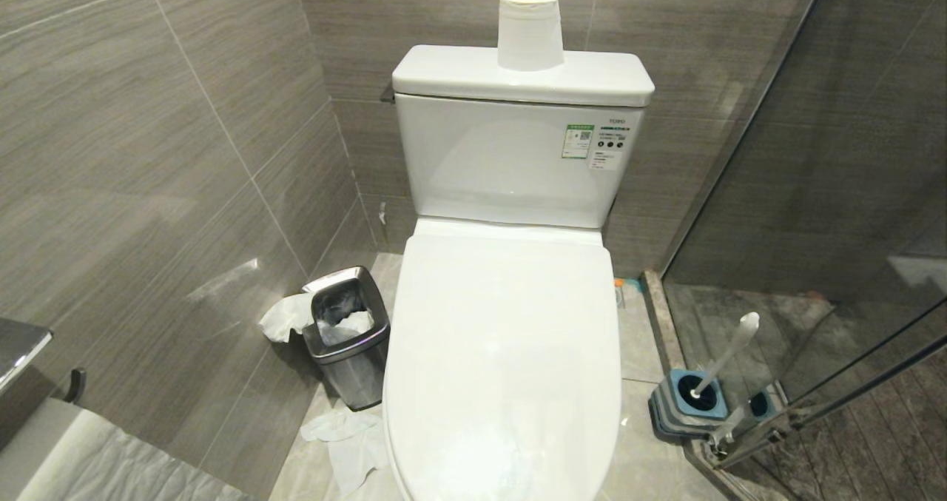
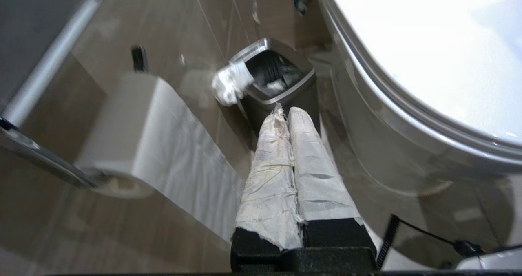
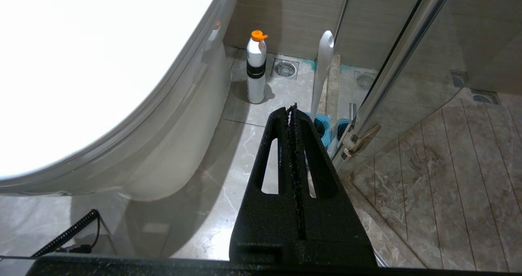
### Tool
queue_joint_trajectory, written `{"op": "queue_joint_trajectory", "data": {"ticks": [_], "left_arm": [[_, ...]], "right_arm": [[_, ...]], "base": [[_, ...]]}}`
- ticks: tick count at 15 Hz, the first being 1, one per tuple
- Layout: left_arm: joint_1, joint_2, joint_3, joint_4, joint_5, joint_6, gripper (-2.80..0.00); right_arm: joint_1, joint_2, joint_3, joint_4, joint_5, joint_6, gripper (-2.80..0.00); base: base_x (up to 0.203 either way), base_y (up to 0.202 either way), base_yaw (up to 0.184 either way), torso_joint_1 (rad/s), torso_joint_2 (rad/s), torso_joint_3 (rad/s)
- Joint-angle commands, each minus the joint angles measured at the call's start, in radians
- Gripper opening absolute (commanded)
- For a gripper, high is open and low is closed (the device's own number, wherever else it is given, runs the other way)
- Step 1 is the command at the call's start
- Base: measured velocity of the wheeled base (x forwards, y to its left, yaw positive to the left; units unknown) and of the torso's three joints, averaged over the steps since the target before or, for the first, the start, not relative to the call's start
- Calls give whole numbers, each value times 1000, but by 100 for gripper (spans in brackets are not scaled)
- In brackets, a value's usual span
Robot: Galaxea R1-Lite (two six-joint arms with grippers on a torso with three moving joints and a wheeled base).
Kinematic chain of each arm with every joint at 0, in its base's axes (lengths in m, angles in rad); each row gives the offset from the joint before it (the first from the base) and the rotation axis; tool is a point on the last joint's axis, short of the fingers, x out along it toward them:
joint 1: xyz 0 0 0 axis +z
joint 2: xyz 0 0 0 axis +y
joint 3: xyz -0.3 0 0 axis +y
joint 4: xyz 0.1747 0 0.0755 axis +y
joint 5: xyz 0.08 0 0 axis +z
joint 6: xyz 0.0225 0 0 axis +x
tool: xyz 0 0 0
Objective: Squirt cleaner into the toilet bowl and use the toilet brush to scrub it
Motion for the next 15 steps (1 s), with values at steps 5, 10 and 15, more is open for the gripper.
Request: {"op": "queue_joint_trajectory", "data": {"ticks": [5, 10, 15], "left_arm": [[0, 2, 3, 27, 43, -122, -280], [0, 2, 3, 24, 45, -159, -280], [0, 2, -2, 34, 48, -159, -280]], "right_arm": [[0, 1, 0, 0, 1, 0, -280], [0, 1, 0, 0, 1, 0, -280], [0, 1, 0, 0, 1, 0, -280]], "base": [[0, 0, 0, 0, 0, 0], [0, 0, 0, 0, 0, 0], [0, 0, 0, 0, 0, 0]]}}
